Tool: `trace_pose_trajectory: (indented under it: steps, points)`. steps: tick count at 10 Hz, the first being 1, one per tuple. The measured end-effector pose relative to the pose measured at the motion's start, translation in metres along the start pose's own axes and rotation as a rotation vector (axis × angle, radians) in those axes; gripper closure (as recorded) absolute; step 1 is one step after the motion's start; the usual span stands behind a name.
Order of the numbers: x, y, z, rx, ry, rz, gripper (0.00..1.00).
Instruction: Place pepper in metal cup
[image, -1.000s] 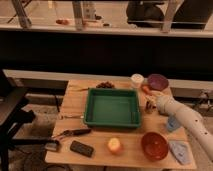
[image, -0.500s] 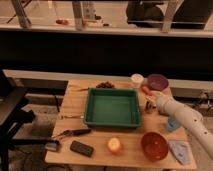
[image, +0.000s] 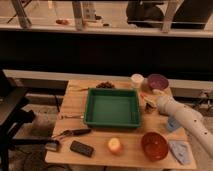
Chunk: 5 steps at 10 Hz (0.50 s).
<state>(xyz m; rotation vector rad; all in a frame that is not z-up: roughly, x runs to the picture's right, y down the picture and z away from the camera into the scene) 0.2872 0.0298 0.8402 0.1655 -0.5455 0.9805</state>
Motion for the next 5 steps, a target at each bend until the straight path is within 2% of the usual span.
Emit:
trace_pose_trajectory:
  steps: [3, 4, 5]
  points:
    - [-0.0004, -0.001, -0.0022, 0.008, 0.002, 0.002, 0.2]
    - [-0.001, -0.0038, -0.0046, 0.015, 0.014, 0.006, 0.21]
    - [-0.0006, -0.004, -0.0038, 0.018, 0.014, 0.005, 0.25]
